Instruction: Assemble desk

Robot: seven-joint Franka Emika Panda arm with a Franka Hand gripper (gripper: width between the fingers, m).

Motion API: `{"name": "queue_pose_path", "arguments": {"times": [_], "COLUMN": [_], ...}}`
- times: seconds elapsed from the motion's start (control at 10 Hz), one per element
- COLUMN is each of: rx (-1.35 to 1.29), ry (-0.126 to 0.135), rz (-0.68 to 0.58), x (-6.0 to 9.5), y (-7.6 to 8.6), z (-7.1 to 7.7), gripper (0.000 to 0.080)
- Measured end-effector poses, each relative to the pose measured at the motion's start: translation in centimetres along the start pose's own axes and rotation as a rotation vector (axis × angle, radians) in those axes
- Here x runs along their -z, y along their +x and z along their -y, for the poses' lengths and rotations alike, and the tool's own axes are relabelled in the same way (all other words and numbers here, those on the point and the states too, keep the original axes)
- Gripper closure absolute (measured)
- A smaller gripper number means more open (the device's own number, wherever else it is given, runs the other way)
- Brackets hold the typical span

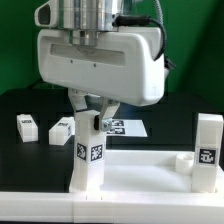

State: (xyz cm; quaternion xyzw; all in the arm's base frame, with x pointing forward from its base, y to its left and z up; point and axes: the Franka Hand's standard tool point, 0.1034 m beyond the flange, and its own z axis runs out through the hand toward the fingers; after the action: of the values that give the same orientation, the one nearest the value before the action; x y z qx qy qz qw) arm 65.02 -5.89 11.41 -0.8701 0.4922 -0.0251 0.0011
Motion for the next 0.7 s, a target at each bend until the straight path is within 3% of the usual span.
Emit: {"name": "queue_pose_path", "arguments": {"times": [0.3,0.4,0.5,0.6,0.7], "rx": [-0.098,0.015,0.061,0.169,0.323], "ry": [-0.002,-0.003,-0.005,-0.006,-0.007], "rz": [0.005,0.005,0.007,0.007,0.006], "x": [-0.03,0.0,-0.05,-0.13,-0.27], "y": [-0.01,0.1,0.1,0.06,-0.01], "z": [0.03,-0.15,-0.25,-0.35,-0.42], "gripper": [0.0509,0.0327,0.0212,0.0212,0.0162]}}
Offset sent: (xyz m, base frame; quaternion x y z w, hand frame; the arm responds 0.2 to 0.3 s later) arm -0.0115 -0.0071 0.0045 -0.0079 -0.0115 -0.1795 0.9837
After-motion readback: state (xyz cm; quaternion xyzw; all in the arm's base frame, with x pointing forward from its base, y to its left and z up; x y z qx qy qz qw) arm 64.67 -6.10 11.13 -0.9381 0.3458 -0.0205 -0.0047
